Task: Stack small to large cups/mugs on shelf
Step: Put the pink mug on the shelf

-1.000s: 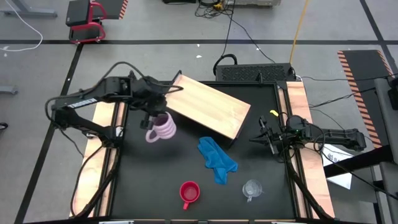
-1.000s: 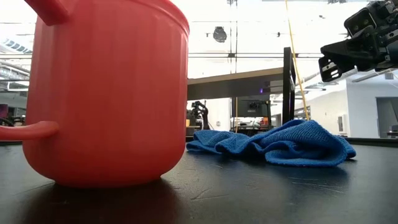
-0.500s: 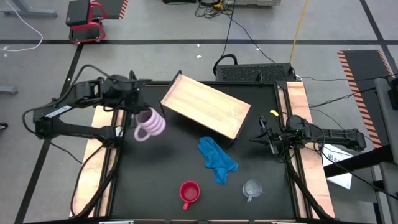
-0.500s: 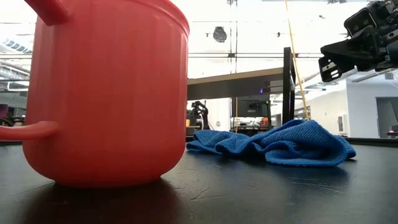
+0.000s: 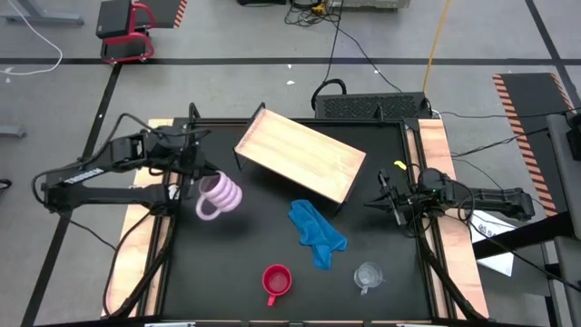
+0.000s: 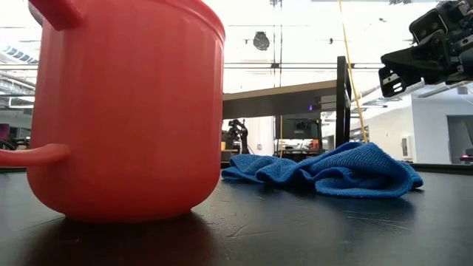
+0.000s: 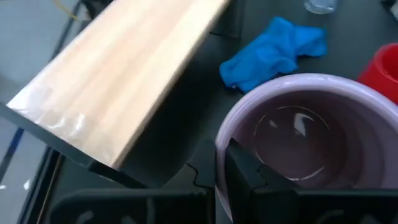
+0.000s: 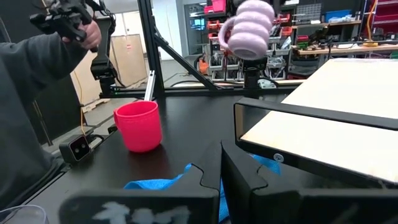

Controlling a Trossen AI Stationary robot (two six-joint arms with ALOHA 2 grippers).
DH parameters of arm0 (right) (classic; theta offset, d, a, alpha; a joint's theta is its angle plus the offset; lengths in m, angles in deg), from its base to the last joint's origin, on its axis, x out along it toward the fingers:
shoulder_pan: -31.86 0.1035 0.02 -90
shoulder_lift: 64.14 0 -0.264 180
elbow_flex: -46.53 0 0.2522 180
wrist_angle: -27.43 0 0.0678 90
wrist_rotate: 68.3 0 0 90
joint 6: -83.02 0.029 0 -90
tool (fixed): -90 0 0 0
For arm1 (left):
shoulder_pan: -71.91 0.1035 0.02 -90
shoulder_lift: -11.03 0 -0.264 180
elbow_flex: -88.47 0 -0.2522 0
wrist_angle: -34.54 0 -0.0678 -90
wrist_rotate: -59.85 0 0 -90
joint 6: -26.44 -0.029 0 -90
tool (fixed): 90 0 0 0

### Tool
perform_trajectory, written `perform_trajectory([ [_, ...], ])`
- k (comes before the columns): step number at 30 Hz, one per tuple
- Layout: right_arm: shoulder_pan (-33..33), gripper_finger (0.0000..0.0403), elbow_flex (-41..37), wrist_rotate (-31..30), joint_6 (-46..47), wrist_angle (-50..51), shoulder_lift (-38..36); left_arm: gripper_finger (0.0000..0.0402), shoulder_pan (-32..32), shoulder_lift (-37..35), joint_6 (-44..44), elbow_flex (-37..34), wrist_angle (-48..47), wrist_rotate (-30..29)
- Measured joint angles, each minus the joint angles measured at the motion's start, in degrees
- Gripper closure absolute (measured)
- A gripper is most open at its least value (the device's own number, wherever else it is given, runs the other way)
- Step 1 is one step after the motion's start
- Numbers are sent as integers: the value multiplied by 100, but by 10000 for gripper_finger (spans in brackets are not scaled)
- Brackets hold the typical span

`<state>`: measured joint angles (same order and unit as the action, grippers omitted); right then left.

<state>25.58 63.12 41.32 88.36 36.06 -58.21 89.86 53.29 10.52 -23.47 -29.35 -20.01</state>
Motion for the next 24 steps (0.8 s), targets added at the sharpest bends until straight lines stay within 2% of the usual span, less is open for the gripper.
perform_trajectory([
  [8,-1,403,2,0,0,-23,-2,390,329,-28,364,-447,991,128],
  [15,0,403,0,0,-3,-21,-2,390,329,-24,406,-450,1964,-185],
  [20,-1,403,2,0,-20,-21,-2,390,385,66,500,-448,2641,-722],
  [24,1,403,1,0,-12,-21,-2,390,605,291,384,-384,2826,-731],
])
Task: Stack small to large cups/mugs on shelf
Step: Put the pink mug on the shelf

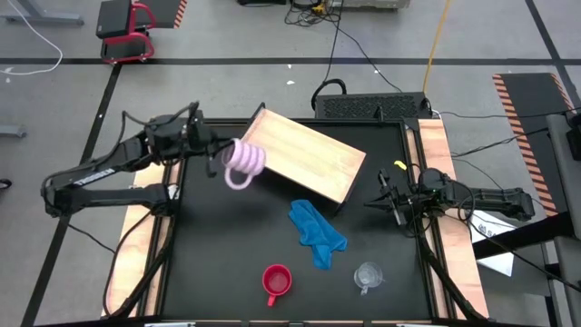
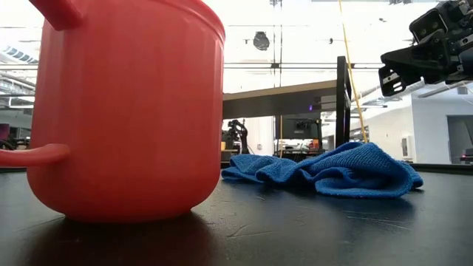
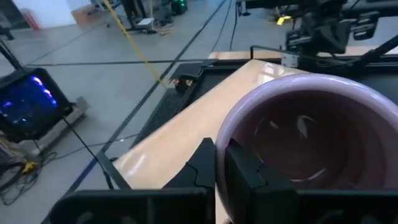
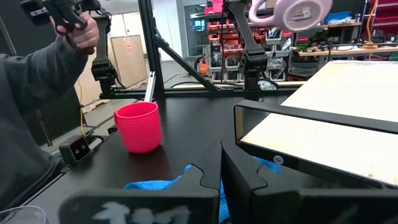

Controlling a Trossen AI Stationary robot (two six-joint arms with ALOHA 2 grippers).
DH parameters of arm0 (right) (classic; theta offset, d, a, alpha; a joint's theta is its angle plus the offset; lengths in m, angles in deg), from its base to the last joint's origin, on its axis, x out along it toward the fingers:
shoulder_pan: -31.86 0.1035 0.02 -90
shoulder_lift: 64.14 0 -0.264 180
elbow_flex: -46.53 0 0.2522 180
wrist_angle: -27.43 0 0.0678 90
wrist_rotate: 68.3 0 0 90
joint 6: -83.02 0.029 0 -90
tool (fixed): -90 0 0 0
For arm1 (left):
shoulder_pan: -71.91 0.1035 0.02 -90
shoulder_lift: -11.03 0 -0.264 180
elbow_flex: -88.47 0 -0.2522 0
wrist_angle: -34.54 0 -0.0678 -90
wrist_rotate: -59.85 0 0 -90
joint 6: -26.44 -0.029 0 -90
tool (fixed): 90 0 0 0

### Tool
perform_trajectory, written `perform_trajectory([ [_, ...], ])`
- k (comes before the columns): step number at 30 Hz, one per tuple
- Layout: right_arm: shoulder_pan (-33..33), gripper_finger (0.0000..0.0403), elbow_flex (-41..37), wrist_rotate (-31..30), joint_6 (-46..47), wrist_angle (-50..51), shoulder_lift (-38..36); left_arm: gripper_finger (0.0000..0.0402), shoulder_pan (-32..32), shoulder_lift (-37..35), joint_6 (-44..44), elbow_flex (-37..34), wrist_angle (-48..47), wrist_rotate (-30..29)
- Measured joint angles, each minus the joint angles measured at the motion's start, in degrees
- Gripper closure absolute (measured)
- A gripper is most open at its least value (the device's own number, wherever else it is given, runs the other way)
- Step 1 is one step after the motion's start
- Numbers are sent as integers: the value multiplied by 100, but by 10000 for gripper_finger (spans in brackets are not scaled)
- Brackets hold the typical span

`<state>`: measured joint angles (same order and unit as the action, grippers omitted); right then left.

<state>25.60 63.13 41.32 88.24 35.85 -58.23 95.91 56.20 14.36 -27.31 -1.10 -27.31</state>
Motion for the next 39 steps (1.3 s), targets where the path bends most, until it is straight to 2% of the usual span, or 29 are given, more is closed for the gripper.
perform_trajectory([
  [4,-2,403,1,-2,8,0,0,390,277,356,-208,232,295,38],
  [8,-2,403,0,-2,8,0,1,390,582,850,-443,775,519,263],
  [17,0,403,-1,-2,6,-2,0,390,1578,2180,-1240,2466,-22,1434],
  [21,-2,403,-1,-2,12,-2,0,390,2013,2711,-1594,3051,-263,2208],
  [24,-2,403,-1,-2,31,-2,0,390,2203,3020,-1912,3348,-412,2539],
  [29,-2,403,1,-2,14,-55,0,390,2367,3480,-2301,3912,-897,2694],
  [39,-2,403,-1,-4,-43,-46,0,390,2313,4349,-2691,5231,-2146,2526],
])
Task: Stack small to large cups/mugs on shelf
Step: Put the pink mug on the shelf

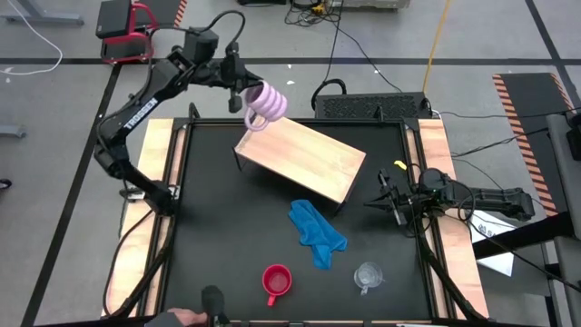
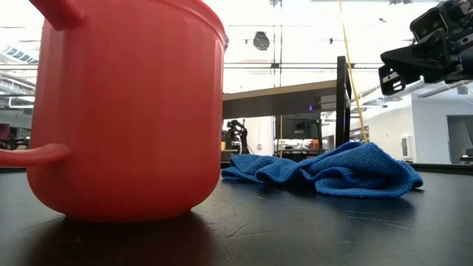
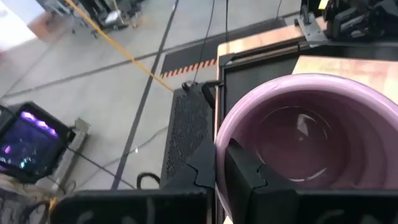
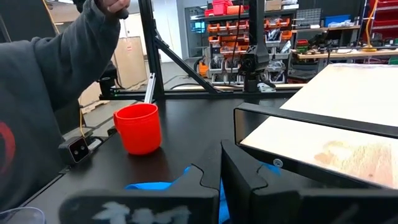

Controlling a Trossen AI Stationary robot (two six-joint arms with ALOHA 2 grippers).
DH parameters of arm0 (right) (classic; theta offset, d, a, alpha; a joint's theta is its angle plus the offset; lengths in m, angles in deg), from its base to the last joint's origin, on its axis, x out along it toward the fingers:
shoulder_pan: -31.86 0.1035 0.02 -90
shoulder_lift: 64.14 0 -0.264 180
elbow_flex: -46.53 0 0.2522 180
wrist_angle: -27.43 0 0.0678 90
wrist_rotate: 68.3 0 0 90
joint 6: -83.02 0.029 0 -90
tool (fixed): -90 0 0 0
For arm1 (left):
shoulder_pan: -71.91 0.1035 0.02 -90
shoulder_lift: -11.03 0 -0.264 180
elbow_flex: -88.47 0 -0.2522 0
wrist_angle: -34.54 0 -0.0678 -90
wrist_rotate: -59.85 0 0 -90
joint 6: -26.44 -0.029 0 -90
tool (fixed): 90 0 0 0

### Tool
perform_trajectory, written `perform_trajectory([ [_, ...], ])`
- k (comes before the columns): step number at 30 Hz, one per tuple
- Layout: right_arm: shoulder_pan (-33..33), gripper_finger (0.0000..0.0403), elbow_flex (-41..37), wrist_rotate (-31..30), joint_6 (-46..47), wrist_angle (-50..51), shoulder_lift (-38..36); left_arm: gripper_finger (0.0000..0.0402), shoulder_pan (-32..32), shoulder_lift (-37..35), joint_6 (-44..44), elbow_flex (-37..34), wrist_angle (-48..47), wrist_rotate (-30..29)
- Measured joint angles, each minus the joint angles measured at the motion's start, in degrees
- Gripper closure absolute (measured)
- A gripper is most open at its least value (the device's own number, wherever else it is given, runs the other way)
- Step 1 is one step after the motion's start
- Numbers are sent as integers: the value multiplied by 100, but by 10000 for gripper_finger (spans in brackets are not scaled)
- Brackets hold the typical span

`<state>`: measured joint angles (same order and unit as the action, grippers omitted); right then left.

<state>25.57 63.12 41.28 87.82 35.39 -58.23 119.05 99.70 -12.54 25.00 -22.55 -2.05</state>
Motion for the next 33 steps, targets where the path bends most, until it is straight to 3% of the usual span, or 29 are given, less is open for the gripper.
perform_trajectory([
  [6,2,403,-1,-20,-140,0,0,390,-28,580,-574,970,-747,-525],
  [12,0,403,-1,-22,-140,2,0,390,-1,1123,-1060,1795,-1625,-578],
  [16,0,403,-1,-24,-140,2,0,390,-127,1305,-1544,1855,-2147,-632],
  [21,1,403,0,-24,-140,2,0,390,-361,1443,-1886,1852,-2500,-1151],
  [26,0,403,0,-24,-140,4,0,390,-527,1488,-1944,1852,-2489,-1469],
  [33,0,403,0,-24,-140,4,1,390,-686,1488,-1807,1852,-2523,-1469],
])
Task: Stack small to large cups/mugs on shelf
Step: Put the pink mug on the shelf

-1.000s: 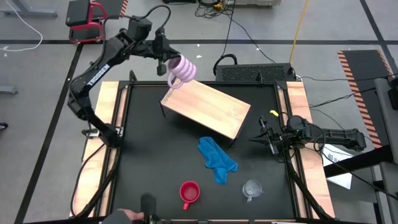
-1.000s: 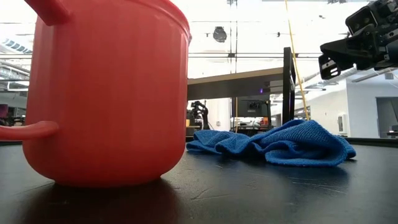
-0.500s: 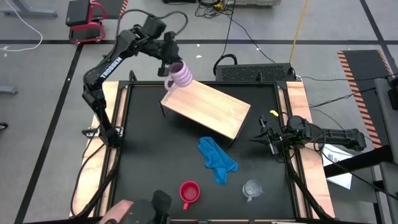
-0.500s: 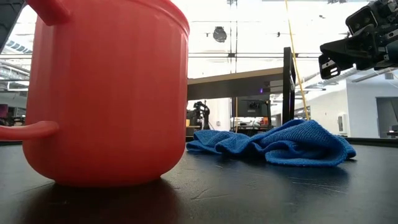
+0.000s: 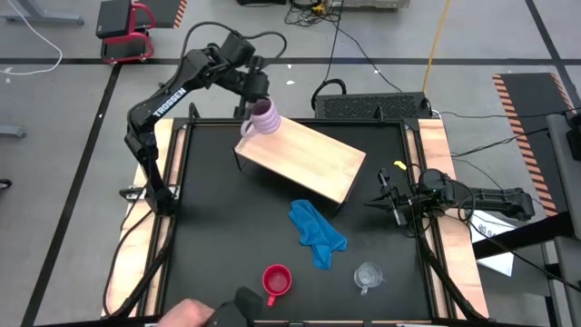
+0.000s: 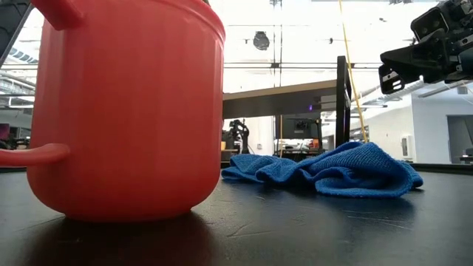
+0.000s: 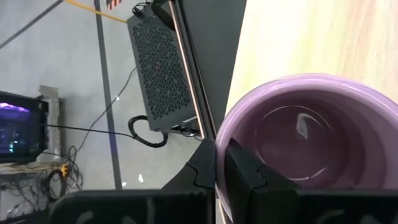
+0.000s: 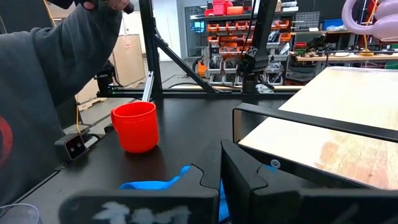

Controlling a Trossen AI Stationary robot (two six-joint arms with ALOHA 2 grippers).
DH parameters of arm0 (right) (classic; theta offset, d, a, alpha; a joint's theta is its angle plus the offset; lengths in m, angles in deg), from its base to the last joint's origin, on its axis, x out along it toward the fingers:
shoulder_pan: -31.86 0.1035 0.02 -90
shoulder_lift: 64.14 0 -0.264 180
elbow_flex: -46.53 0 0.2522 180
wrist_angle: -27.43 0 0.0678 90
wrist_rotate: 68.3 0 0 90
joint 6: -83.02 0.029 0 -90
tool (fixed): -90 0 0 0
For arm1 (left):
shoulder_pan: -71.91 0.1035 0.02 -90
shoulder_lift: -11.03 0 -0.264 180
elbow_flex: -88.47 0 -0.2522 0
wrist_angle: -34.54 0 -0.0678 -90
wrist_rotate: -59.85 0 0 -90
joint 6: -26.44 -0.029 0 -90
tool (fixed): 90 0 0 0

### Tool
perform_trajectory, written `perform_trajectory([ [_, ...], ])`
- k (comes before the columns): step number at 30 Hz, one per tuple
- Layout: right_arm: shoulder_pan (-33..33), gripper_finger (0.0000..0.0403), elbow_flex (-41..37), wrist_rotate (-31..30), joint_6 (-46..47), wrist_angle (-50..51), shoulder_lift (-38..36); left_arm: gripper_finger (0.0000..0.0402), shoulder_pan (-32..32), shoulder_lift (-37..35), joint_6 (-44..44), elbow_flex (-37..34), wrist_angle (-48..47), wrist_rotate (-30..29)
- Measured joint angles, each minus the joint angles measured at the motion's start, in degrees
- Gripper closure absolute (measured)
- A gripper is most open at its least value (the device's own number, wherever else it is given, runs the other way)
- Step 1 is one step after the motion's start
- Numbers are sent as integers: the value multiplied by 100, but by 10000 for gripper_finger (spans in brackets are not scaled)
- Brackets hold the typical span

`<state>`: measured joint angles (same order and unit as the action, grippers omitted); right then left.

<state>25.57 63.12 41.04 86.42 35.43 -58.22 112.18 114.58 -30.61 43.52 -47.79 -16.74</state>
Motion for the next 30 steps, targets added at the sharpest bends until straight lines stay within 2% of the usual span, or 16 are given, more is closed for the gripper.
perform_trajectory([
  [30,0,403,0,0,0,0,1,390,-418,483,253,-11,-633,-312],
])
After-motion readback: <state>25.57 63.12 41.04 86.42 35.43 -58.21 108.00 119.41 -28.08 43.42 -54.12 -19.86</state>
